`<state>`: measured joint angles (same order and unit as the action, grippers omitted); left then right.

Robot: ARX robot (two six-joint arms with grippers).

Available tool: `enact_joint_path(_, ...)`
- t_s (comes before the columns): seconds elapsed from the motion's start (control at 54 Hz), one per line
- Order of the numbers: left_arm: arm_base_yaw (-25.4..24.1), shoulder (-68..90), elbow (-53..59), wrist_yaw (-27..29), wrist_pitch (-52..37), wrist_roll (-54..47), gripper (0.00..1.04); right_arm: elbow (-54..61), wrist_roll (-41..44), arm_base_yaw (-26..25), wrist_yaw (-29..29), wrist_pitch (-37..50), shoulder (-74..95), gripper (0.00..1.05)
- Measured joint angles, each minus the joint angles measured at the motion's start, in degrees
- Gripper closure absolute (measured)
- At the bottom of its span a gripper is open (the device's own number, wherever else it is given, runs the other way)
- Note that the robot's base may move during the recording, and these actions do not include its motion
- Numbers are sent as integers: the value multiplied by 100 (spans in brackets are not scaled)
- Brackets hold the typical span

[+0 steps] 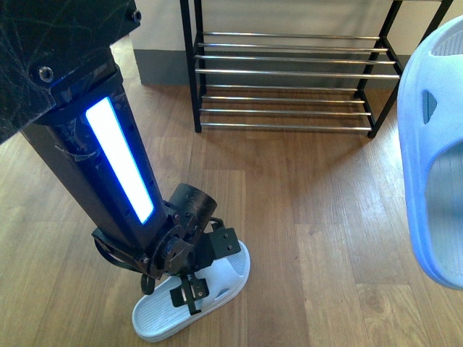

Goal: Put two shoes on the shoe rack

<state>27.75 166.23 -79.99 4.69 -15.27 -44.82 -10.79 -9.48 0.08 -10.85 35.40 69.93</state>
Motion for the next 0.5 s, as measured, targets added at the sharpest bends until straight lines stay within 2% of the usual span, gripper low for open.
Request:
enact_joint_path(0.074,-28,87,-81,-17,28,72,51,0,0,0,2,0,0,103)
enact_joint_path(0.5,-68,103,-98,44,-11,267,99,0,0,0,2,0,0,103)
